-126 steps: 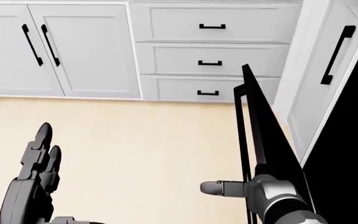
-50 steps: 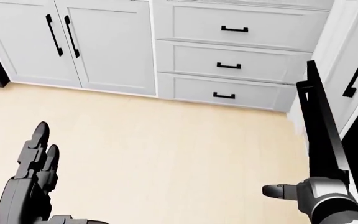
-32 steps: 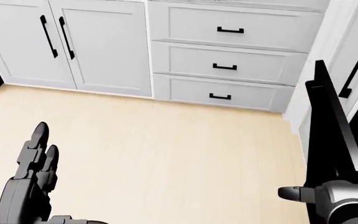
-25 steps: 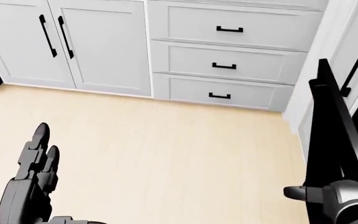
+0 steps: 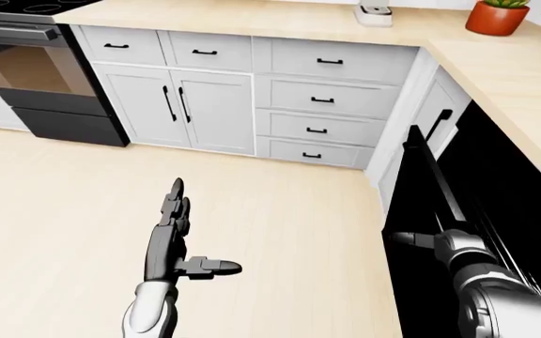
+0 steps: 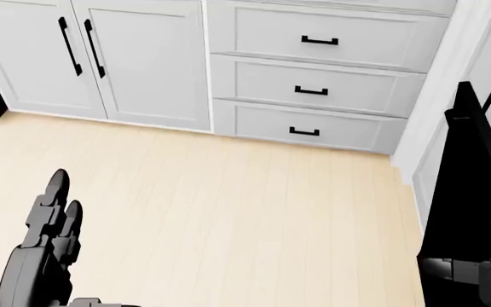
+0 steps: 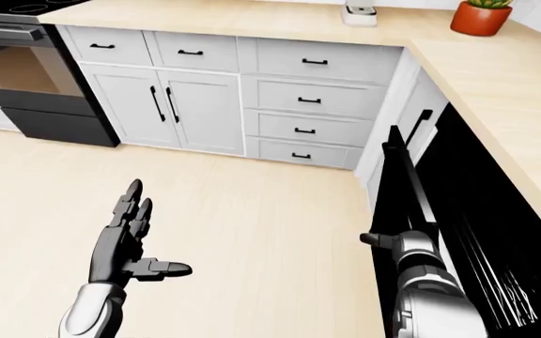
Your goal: Close the dishwasher door
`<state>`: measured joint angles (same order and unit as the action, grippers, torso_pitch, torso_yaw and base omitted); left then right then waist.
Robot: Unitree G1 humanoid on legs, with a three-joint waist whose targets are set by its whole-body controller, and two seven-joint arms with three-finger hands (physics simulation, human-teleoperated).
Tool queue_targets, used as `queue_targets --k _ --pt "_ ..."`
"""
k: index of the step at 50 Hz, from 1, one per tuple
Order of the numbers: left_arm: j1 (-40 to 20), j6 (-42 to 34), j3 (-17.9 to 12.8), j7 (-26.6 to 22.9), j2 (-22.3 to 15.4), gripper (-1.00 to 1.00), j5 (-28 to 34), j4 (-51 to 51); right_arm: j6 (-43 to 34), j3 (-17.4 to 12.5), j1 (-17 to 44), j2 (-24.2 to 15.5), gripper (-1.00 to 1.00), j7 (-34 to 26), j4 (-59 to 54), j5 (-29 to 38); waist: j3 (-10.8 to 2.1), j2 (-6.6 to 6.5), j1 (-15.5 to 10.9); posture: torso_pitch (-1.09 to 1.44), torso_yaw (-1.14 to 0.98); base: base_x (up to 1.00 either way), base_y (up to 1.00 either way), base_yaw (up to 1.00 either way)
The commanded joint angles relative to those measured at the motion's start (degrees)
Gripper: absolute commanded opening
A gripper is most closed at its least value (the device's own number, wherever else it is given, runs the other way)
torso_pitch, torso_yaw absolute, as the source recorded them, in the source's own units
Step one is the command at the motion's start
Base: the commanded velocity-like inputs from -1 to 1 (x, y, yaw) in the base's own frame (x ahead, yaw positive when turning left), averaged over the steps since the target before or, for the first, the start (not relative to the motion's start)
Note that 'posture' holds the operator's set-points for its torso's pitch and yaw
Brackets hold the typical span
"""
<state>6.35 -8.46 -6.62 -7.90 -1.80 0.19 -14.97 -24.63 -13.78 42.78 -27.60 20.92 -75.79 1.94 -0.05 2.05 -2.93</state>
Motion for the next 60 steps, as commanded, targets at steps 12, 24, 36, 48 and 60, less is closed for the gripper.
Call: queue_targets --k 12,24,36,48,60 --pt "-0.7 2.1 0.2 0.1 -0.1 1.00 0.1 -2.4 0.7 -0.6 -3.1 -6.6 1.00 1.4 3.3 -0.3 -0.85 0.51 0.4 0.00 0.00 0.00 0.00 0.00" --pt "-0.4 2.1 0.5 0.1 0.0 1.00 0.3 -2.7 -0.6 -1.6 -6.7 -9.9 1.00 -0.4 7.2 -1.7 -0.75 0.87 0.2 0.00 0.00 0.00 0.00 0.00" --pt "-0.3 2.2 0.6 0.1 0.0 1.00 0.4 -2.7 -2.1 -3.8 -11.7 -12.6 1.00 -2.2 12.3 -2.3 -0.39 1.00 0.1 0.00 0.00 0.00 0.00 0.00" --pt "0.0 3.0 1.1 0.3 0.1 1.00 0.9 -2.1 -2.1 -6.1 -18.3 -15.6 1.00 -8.2 17.1 -1.8 0.03 1.50 0.0 0.00 0.00 0.00 0.00 0.00" --pt "0.4 3.0 1.4 0.4 0.3 1.00 1.2 -2.7 -11.4 -16.0 -30.0 -17.8 1.00 -15.4 35.6 2.7 0.82 1.05 -0.3 0.00 0.00 0.00 0.00 0.00"
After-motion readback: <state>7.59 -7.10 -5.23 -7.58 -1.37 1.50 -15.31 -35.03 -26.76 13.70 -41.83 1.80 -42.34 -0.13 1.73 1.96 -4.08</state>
